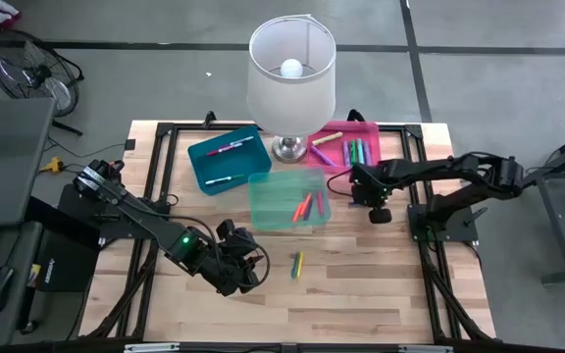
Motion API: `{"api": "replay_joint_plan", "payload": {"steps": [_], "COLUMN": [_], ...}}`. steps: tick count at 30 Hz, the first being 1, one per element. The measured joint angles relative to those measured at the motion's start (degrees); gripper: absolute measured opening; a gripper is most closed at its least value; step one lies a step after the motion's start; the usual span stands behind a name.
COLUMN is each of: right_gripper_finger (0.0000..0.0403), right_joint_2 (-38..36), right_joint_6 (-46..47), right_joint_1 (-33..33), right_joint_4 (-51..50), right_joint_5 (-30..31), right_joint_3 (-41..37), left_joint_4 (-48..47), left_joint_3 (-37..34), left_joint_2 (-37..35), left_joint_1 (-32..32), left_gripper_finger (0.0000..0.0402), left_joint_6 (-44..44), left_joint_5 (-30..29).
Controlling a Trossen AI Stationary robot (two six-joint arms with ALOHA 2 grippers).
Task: Pick & Place Markers
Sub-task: Put the blue marker pen into the blue bin
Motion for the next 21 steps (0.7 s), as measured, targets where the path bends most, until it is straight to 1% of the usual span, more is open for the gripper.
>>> {"api": "replay_joint_plan", "payload": {"steps": [4, 11, 15, 18, 21], "right_gripper_finger": [0.0021, 0.0021, 0.0021, 0.0020, 0.0020], "right_joint_2": [0.2, 0.2, 0.2, 0.1, 0.1], "right_joint_6": [5.0, 10.2, 12.7, 13.4, 14.7], "right_joint_1": [0.8, 1.9, 3.1, 4.1, 5.3], "right_joint_4": [-0.6, 1.0, 0.0, -1.6, -3.3], "right_joint_5": [1.2, 0.0, 2.8, 3.4, 5.9], "right_joint_3": [1.6, 5.2, 7.5, 9.2, 12.0], "left_joint_4": [0.0, 0.0, 0.0, 0.2, 0.4], "left_joint_3": [0.0, 0.0, 0.0, 0.0, 0.0], "left_joint_2": [0.0, 0.0, 0.0, 0.0, 0.0], "left_joint_1": [0.0, 0.0, 0.0, 0.0, 0.0], "left_gripper_finger": [0.0145, 0.0145, 0.0145, 0.0145, 0.0145], "left_joint_6": [0.0, 0.0, -0.2, -0.2, -0.2], "left_joint_5": [0.0, 0.0, 0.0, 0.0, 0.0]}}
